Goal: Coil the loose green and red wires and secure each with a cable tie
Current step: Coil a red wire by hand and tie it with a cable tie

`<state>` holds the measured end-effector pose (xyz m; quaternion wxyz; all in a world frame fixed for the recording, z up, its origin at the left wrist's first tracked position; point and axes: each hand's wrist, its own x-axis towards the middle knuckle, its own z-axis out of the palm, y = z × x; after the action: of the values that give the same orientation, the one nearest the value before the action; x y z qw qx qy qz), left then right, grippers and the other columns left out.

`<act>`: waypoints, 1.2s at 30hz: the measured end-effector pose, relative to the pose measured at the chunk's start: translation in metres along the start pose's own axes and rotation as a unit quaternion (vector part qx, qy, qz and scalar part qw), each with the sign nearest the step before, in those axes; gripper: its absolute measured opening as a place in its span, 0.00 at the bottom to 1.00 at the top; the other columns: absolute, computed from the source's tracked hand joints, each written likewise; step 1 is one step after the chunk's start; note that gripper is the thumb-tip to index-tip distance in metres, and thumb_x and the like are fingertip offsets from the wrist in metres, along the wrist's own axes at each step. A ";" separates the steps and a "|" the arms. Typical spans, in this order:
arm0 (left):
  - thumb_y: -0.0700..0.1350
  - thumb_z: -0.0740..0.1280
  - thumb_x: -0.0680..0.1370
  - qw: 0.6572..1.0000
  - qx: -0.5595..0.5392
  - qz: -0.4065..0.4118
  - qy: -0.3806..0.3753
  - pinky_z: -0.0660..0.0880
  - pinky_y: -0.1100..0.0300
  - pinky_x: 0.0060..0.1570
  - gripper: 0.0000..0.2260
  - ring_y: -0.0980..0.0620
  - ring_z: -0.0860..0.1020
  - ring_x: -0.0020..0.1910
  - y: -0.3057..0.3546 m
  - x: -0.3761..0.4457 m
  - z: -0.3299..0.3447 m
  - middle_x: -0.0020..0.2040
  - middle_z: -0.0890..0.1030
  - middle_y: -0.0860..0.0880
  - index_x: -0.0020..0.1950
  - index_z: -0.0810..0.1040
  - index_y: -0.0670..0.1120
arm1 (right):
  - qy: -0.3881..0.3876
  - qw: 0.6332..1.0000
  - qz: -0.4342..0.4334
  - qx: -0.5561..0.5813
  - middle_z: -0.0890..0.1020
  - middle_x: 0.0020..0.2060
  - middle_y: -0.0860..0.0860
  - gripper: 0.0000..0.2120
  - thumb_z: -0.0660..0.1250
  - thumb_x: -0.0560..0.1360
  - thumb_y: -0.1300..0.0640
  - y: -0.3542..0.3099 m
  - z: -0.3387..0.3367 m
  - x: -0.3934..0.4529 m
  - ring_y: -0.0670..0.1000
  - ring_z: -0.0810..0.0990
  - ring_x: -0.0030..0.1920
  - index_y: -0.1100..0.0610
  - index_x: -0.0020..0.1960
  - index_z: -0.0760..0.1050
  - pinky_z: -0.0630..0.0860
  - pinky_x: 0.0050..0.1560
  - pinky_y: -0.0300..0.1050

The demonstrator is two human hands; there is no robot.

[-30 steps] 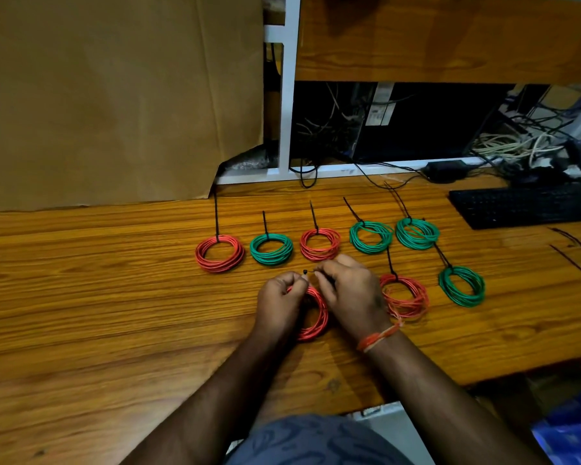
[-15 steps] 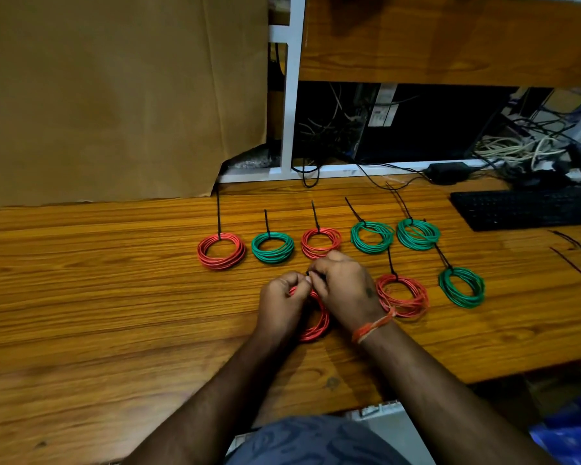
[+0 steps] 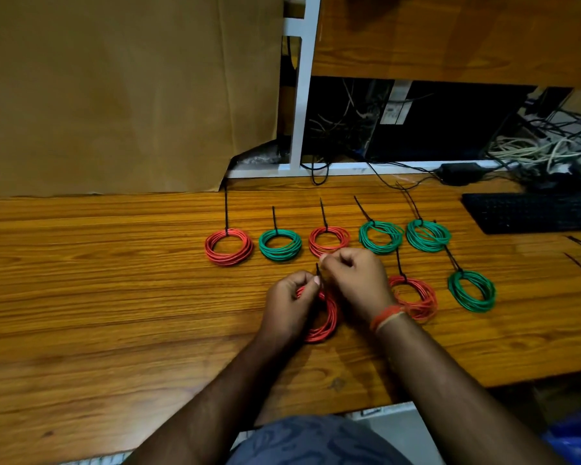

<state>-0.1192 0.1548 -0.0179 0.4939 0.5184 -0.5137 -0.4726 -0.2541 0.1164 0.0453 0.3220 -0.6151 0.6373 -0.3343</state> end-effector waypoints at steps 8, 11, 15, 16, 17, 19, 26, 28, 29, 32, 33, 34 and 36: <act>0.47 0.66 0.83 0.999 -0.023 0.009 -0.026 0.67 0.58 0.36 0.12 0.56 0.71 0.35 0.003 -0.003 -0.001 0.34 0.74 0.54 0.40 0.77 0.44 | -0.168 0.937 0.196 0.237 0.75 0.28 0.52 0.10 0.72 0.76 0.65 -0.003 -0.005 0.018 0.45 0.67 0.25 0.58 0.36 0.78 0.60 0.22 0.34; 0.45 0.66 0.83 0.999 -0.018 0.009 -0.028 0.66 0.57 0.36 0.12 0.55 0.71 0.35 0.002 -0.003 -0.002 0.34 0.73 0.53 0.41 0.77 0.42 | -0.080 0.960 0.129 0.236 0.80 0.32 0.50 0.10 0.70 0.77 0.66 -0.008 0.000 0.018 0.47 0.76 0.33 0.57 0.39 0.80 0.72 0.34 0.38; 0.47 0.64 0.83 0.998 -0.038 -0.003 -0.046 0.67 0.55 0.38 0.12 0.54 0.72 0.36 0.003 -0.003 -0.001 0.35 0.75 0.51 0.44 0.79 0.42 | 0.008 0.968 0.067 0.240 0.81 0.38 0.47 0.08 0.70 0.80 0.63 -0.013 -0.008 0.035 0.45 0.77 0.41 0.54 0.43 0.79 0.71 0.48 0.43; 0.47 0.64 0.83 0.997 -0.062 -0.008 -0.048 0.67 0.56 0.39 0.11 0.54 0.72 0.37 0.005 -0.002 -0.001 0.36 0.75 0.52 0.46 0.80 0.43 | 0.006 0.974 0.048 0.222 0.81 0.38 0.47 0.07 0.70 0.80 0.61 -0.012 -0.011 0.038 0.45 0.76 0.41 0.54 0.43 0.79 0.71 0.47 0.43; 0.48 0.63 0.83 0.995 -0.086 -0.011 -0.047 0.68 0.56 0.40 0.11 0.55 0.73 0.38 0.007 -0.002 -0.002 0.37 0.76 0.53 0.49 0.81 0.44 | 0.002 0.981 0.024 0.190 0.81 0.39 0.46 0.07 0.70 0.80 0.60 -0.012 -0.013 0.038 0.45 0.76 0.41 0.53 0.44 0.79 0.71 0.45 0.44; 0.51 0.63 0.84 0.994 -0.100 -0.007 -0.047 0.69 0.61 0.40 0.12 0.59 0.73 0.38 0.010 -0.001 -0.002 0.39 0.78 0.57 0.55 0.83 0.46 | -0.004 0.994 -0.034 0.103 0.80 0.40 0.47 0.05 0.69 0.81 0.58 -0.013 -0.014 0.037 0.46 0.76 0.41 0.53 0.45 0.79 0.73 0.43 0.44; 0.50 0.67 0.81 0.996 -0.045 0.016 -0.069 0.70 0.57 0.40 0.11 0.55 0.75 0.38 0.012 0.002 0.003 0.37 0.79 0.45 0.47 0.83 0.44 | 0.043 0.991 -0.119 0.037 0.83 0.37 0.46 0.06 0.62 0.83 0.61 -0.024 -0.009 0.024 0.43 0.78 0.34 0.54 0.48 0.74 0.76 0.37 0.42; 0.48 0.66 0.82 0.997 -0.036 0.002 -0.070 0.69 0.57 0.39 0.11 0.55 0.75 0.36 0.011 0.001 0.004 0.37 0.79 0.51 0.46 0.84 0.44 | 0.115 0.984 -0.130 0.042 0.81 0.38 0.45 0.06 0.62 0.84 0.61 -0.030 -0.022 0.033 0.43 0.78 0.35 0.54 0.48 0.73 0.75 0.36 0.44; 0.47 0.66 0.82 0.997 -0.023 0.004 -0.072 0.69 0.58 0.39 0.10 0.56 0.75 0.37 0.013 0.001 0.006 0.37 0.79 0.54 0.47 0.84 0.44 | 0.146 0.978 -0.139 0.049 0.81 0.38 0.45 0.06 0.62 0.83 0.61 -0.033 -0.030 0.039 0.44 0.78 0.35 0.54 0.48 0.73 0.75 0.37 0.45; 0.46 0.65 0.84 0.995 0.041 0.028 -0.084 0.73 0.61 0.41 0.10 0.60 0.77 0.39 0.025 0.007 0.017 0.38 0.81 0.58 0.48 0.84 0.47 | 0.191 0.964 -0.180 0.046 0.81 0.37 0.46 0.07 0.63 0.82 0.62 -0.041 -0.045 0.052 0.46 0.78 0.36 0.54 0.46 0.72 0.76 0.39 0.46; 0.48 0.64 0.85 0.995 0.051 0.030 -0.085 0.75 0.58 0.43 0.10 0.59 0.79 0.40 0.026 0.009 0.020 0.39 0.81 0.57 0.49 0.84 0.48 | 0.191 0.962 -0.188 0.043 0.81 0.37 0.46 0.07 0.63 0.82 0.62 -0.042 -0.047 0.054 0.46 0.79 0.36 0.53 0.46 0.72 0.76 0.39 0.45; 0.49 0.64 0.85 0.995 0.056 0.026 -0.084 0.77 0.53 0.45 0.11 0.58 0.79 0.41 0.025 0.011 0.023 0.39 0.81 0.56 0.49 0.83 0.48 | 0.188 0.963 -0.190 0.041 0.81 0.37 0.46 0.08 0.63 0.82 0.62 -0.041 -0.048 0.057 0.46 0.79 0.37 0.53 0.46 0.72 0.76 0.39 0.45; 0.52 0.63 0.84 0.994 0.075 0.022 -0.074 0.77 0.46 0.46 0.12 0.55 0.78 0.40 0.019 0.014 0.029 0.39 0.80 0.52 0.49 0.81 0.48 | 0.179 0.965 -0.183 0.049 0.82 0.37 0.47 0.07 0.64 0.81 0.63 -0.035 -0.051 0.061 0.47 0.80 0.37 0.54 0.45 0.73 0.77 0.39 0.46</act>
<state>-0.1486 0.1405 -0.0008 0.4247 0.5057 -0.5945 -0.4588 -0.2779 0.0559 0.1030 0.1655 -0.6345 0.5445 -0.5231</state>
